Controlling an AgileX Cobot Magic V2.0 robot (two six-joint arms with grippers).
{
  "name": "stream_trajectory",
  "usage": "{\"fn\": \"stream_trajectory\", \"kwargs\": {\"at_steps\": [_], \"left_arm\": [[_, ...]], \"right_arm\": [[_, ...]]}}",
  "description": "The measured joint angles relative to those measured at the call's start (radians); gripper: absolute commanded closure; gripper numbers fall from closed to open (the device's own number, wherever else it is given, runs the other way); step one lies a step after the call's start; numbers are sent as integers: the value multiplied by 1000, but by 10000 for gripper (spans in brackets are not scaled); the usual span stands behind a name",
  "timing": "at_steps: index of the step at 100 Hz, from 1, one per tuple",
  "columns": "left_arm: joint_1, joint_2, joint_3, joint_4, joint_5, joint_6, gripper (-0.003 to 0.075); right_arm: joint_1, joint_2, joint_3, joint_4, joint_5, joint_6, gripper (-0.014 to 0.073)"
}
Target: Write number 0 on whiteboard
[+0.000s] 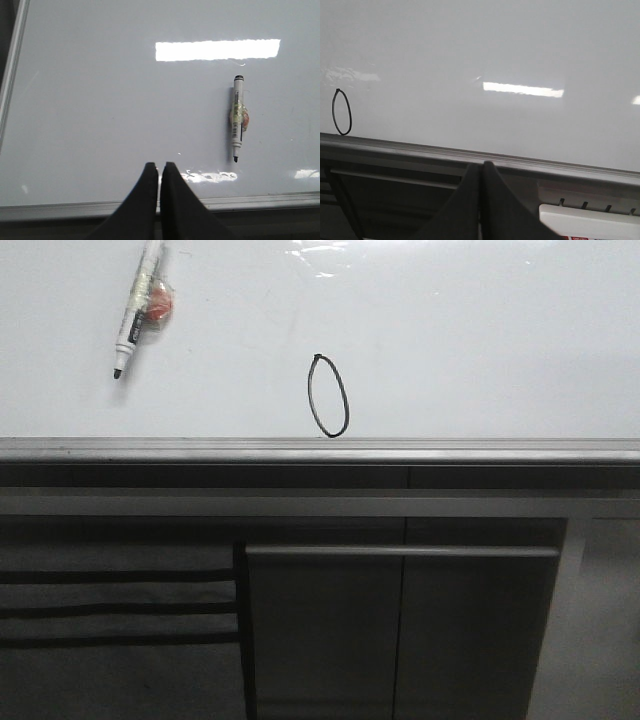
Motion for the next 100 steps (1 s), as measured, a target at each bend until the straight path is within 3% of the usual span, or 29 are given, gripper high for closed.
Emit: {"fn": "stream_trajectory", "kwargs": {"at_steps": [69, 83, 100], "left_arm": [[0, 0, 0, 0, 0, 2, 741], [0, 0, 0, 0, 0, 2, 741], [0, 0, 0, 0, 0, 2, 741]], "right_arm": [[0, -10, 6, 0, -6, 0, 666], [0, -103, 89, 0, -63, 0, 666], [2, -243, 310, 37, -224, 0, 666]]}}
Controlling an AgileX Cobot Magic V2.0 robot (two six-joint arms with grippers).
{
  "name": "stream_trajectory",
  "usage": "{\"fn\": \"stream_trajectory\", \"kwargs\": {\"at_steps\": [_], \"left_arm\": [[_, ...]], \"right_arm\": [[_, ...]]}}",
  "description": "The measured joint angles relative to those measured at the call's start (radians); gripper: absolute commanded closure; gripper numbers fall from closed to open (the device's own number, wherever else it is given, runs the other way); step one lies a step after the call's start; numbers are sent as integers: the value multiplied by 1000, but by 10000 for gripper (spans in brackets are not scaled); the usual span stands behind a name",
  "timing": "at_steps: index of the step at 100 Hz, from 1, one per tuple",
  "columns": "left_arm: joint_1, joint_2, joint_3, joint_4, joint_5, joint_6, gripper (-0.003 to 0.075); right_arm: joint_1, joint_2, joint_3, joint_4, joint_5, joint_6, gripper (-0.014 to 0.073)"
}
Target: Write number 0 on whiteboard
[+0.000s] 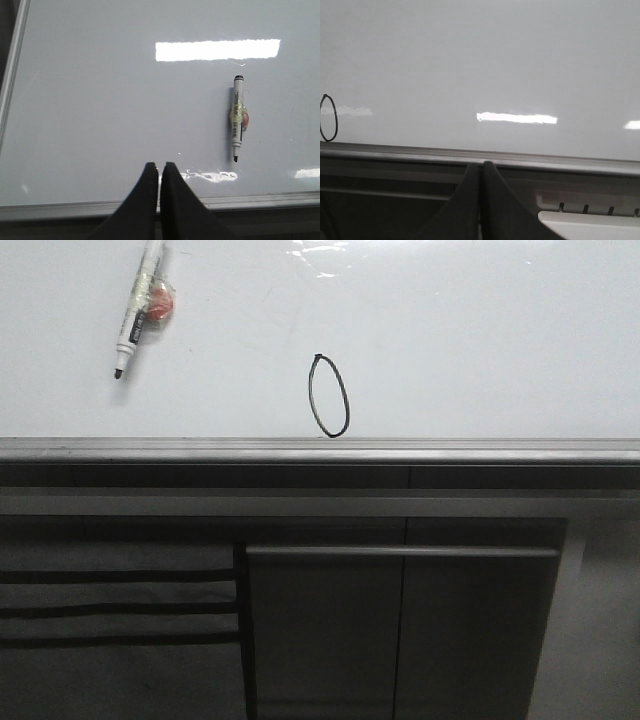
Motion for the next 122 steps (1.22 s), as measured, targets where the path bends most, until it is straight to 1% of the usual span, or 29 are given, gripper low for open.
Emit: {"fn": "stream_trajectory", "kwargs": {"at_steps": [10, 14, 26, 57, 63, 71, 73, 76, 80, 92, 122], "left_arm": [[0, 0, 0, 0, 0, 0, 741], [0, 0, 0, 0, 0, 0, 741], [0, 0, 0, 0, 2, 0, 741], [0, 0, 0, 0, 0, 0, 741], [0, 0, 0, 0, 0, 0, 741], [0, 0, 0, 0, 0, 0, 741], [0, 0, 0, 0, 0, 0, 740], [0, 0, 0, 0, 0, 0, 741], [0, 0, 0, 0, 0, 0, 741], [0, 0, 0, 0, 0, 0, 741], [0, 0, 0, 0, 0, 0, 741]], "right_arm": [[16, -49, 118, 39, -110, 0, 666], [24, -54, 142, 51, -126, 0, 666], [49, -56, 141, 53, -146, 0, 666], [51, -59, 141, 50, -174, 3, 666], [51, -59, 141, -8, -184, 64, 666], [51, -59, 141, -210, -203, 243, 666], [51, -59, 141, -253, -208, 267, 666], [51, -59, 141, -294, -218, 314, 666], [51, -59, 141, -333, -226, 341, 666], [51, -61, 141, -375, -242, 390, 666], [51, -61, 141, -388, -247, 399, 666]]}}
